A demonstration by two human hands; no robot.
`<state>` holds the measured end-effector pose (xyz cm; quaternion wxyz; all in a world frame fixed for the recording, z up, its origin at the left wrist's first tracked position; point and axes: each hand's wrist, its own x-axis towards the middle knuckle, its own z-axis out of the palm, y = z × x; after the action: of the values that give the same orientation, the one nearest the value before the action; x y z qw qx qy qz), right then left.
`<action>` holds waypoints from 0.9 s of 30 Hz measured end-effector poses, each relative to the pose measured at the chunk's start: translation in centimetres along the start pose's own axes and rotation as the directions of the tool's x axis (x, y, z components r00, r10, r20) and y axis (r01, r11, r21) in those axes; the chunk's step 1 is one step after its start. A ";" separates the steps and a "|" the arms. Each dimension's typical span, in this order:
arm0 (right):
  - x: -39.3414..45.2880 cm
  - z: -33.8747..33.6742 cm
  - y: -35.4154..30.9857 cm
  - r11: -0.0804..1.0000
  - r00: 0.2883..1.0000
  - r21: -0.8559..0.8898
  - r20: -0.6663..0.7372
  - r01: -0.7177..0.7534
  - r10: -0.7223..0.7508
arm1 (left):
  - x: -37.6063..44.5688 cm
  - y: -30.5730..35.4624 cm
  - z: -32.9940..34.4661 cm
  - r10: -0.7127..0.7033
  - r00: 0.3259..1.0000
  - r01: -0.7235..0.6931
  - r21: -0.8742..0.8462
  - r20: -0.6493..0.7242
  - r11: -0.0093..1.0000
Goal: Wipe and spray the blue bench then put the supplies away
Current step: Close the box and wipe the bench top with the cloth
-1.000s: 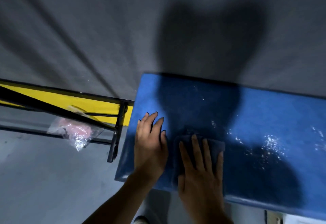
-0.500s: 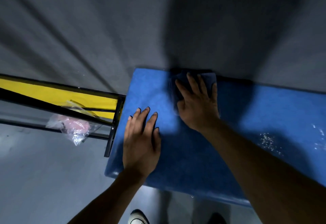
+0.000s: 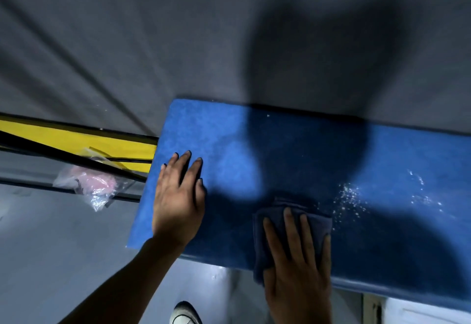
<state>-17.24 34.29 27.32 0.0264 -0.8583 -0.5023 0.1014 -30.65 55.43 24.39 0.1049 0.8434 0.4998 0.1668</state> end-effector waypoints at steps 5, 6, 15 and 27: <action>4.9 -1.3 0.3 0.998 0.998 -0.023 0.037 0.059 -0.058 | -0.1 0.5 0.1 -0.019 1.000 0.019 0.007 -0.001 1.000; 6.5 -1.6 0.5 0.995 0.995 -0.035 0.042 0.093 -0.091 | 0.0 0.7 0.1 -0.026 1.000 0.026 0.015 -0.005 1.000; 23.2 -3.3 -1.3 0.992 0.992 -0.008 0.034 0.123 -0.122 | 0.0 0.6 0.7 -0.024 0.999 0.026 0.074 -0.039 0.997; 13.3 -2.7 1.1 0.995 0.997 0.069 -0.037 -0.071 0.074 | -0.2 0.7 -0.2 -0.038 0.998 0.036 0.039 0.050 0.999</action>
<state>-9.47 45.44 27.89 0.0615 -0.8764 -0.4666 0.1022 -30.22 54.95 24.83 0.1048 0.8399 0.5155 0.1338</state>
